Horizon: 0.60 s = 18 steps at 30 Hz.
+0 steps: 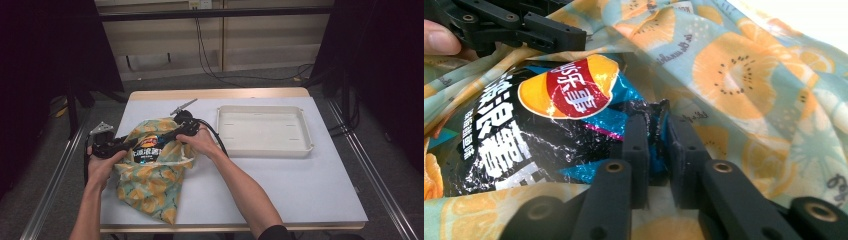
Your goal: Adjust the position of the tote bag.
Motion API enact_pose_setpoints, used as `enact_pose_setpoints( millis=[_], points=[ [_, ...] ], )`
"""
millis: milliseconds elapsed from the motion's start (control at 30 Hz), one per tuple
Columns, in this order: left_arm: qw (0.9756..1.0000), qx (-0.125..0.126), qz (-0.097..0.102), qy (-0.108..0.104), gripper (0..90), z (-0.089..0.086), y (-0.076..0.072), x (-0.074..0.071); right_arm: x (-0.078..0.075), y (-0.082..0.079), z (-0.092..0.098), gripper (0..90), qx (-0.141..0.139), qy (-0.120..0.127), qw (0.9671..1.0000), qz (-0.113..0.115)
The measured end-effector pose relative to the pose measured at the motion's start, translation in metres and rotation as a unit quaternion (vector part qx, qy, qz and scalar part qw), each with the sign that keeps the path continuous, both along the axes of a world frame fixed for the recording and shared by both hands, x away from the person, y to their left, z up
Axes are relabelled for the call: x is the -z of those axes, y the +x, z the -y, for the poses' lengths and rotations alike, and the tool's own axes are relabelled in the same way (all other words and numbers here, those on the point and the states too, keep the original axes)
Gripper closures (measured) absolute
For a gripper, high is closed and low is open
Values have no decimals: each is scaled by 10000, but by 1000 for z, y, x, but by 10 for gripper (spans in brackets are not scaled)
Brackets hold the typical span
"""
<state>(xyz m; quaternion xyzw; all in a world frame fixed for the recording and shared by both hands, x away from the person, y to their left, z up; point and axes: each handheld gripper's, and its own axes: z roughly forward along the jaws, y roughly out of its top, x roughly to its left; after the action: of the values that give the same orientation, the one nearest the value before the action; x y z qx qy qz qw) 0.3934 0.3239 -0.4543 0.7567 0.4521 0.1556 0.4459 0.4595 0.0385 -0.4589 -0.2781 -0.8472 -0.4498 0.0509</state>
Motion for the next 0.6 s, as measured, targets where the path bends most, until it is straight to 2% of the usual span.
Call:
enact_pose_setpoints(
  millis=[67,167,367,400,600],
  points=[
    [10000,5,7,7,618,-1,0,0,-2,-2,-2,821,4,-27,10000,43],
    [10000,-12,23,-23,598,-3,-1,-2,-6,-5,-3,891,-24,-40,9999,123],
    [9997,-12,94,-224,541,-6,-4,-11,-16,-10,-2,900,7,39,9996,297],
    [9997,70,127,-175,524,-7,-5,-14,-18,-10,-1,900,4,75,9994,324],
    [9991,110,324,-240,406,-4,-11,-27,-37,-18,5,900,41,219,9980,587]
  ],
)
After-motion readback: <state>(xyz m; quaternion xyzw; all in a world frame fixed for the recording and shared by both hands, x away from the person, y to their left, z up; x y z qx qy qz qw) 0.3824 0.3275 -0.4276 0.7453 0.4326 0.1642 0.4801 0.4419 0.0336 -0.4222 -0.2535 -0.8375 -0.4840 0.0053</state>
